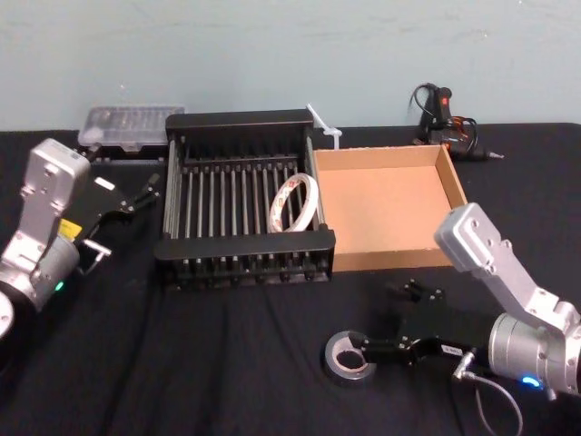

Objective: Pick up the white tape and place it into the black box , Pick up the silver tape and place it into the brown box.

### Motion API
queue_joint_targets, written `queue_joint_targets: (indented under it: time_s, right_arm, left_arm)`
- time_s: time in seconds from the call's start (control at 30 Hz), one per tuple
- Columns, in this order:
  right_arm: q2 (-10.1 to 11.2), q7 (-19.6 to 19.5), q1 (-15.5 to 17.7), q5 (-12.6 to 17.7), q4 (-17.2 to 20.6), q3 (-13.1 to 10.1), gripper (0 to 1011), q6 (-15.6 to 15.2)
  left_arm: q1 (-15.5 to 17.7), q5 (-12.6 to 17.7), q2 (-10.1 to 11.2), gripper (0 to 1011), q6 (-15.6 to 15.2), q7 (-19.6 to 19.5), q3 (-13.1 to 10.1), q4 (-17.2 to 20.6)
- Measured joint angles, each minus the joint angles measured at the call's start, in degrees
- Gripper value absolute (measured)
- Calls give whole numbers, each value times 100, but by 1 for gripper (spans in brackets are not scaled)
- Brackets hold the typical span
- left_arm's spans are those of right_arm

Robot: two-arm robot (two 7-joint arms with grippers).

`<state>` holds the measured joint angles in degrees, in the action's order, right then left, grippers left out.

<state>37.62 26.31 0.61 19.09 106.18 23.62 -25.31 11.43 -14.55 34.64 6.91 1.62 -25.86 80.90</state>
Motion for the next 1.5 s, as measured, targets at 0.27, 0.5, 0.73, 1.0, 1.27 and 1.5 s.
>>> queue_joint_targets:
  time_s: [0.27,0.5,0.73,1.0,1.27,1.5]
  right_arm:
    - [-10,-5,-79,-7,-113,143,1002,-102]
    - [-46,-7,-168,-47,-237,260,1002,-173]
    - [-73,-4,-222,-79,-335,333,1002,-209]
    - [-114,10,-272,-105,-431,394,1002,-240]
    - [-151,15,-303,-114,-492,413,1002,-244]
    - [-158,6,-306,-119,-501,411,1002,-251]
  left_arm:
    - [0,0,0,1001,0,0,0,0]
    - [0,0,0,1001,0,0,0,0]
    - [0,0,0,1001,0,0,0,0]
    - [0,0,0,1002,0,0,0,0]
    - [0,0,0,1001,0,0,0,0]
    - [0,0,0,1001,0,0,0,0]
